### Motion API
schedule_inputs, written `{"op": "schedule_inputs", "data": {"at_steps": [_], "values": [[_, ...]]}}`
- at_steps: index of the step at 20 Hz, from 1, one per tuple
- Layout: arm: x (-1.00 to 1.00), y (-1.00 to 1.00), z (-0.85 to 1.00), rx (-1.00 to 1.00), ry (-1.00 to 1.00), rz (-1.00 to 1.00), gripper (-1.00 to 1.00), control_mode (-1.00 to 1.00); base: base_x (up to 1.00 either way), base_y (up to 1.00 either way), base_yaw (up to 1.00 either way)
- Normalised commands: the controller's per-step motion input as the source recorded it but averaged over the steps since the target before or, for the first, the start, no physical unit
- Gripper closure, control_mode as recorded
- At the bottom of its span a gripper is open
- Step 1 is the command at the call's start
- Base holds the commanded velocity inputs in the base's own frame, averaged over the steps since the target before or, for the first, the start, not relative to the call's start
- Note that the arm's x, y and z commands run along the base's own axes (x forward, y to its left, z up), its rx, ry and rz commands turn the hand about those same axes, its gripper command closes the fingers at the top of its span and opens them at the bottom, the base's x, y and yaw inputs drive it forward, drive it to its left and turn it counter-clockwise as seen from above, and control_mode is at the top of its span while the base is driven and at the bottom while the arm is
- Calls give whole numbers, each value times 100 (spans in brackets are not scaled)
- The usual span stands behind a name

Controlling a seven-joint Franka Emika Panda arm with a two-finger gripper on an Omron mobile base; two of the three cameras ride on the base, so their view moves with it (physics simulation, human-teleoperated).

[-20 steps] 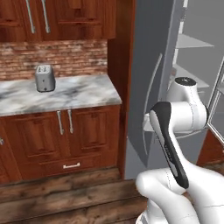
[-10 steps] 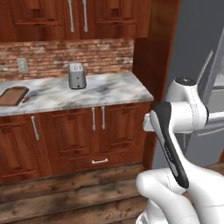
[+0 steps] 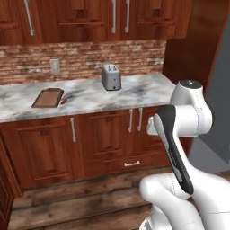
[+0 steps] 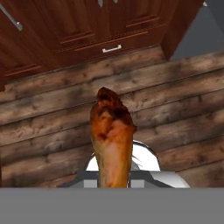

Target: Retrieve the chicken drumstick from the fridge and place it on the cutting board.

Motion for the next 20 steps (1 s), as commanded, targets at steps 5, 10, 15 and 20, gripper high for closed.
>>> {"op": "schedule_inputs", "data": {"at_steps": [5, 10, 15, 20], "values": [[0, 0, 0, 0, 0, 0, 100, 100, 94, 63, 0], [0, 0, 0, 0, 0, 0, 100, 100, 100, 66, 0], [0, 0, 0, 0, 0, 0, 100, 100, 98, 69, 0], [0, 0, 0, 0, 0, 0, 100, 100, 84, 77, 1]]}}
